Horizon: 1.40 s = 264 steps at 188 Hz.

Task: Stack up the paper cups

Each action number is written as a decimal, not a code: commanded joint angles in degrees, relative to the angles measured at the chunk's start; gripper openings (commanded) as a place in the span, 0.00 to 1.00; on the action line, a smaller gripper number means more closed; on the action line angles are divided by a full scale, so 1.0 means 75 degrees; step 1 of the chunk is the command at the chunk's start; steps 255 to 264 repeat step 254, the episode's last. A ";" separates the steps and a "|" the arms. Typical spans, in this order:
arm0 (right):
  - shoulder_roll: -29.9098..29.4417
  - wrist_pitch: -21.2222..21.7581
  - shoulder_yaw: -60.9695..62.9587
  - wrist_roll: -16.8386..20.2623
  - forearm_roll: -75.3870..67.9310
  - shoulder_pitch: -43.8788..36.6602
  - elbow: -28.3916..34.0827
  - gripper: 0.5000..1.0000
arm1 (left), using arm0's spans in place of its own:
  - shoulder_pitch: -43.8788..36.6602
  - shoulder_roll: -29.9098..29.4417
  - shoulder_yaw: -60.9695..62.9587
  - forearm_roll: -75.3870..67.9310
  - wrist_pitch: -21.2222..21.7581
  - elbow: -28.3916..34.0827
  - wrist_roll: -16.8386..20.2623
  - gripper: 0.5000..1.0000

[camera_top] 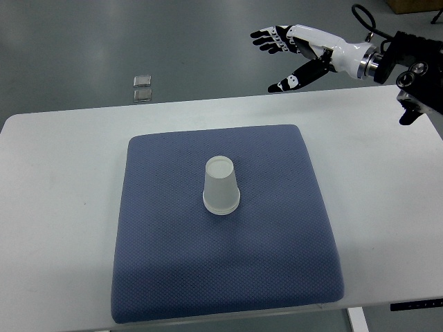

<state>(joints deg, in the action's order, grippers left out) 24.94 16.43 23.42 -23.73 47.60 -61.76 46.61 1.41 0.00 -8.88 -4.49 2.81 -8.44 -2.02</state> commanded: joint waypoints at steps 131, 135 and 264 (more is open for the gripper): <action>-0.0981 -0.0515 0.0358 0.0070 -0.7483 0.1578 -0.0976 0.82 | 0.0000 0.0000 0.0000 0.0001 0.0001 0.0000 -0.0001 1.00; -0.1028 -0.0515 0.0405 0.0070 -0.7624 0.1613 -0.0976 0.82 | 0.0000 0.0000 0.0000 0.0001 0.0001 0.0000 -0.0001 1.00; -0.1344 -0.0656 0.0768 -0.0211 -0.7764 0.1918 -0.1363 0.82 | 0.0000 0.0000 0.0000 0.0001 0.0001 0.0000 -0.0001 1.00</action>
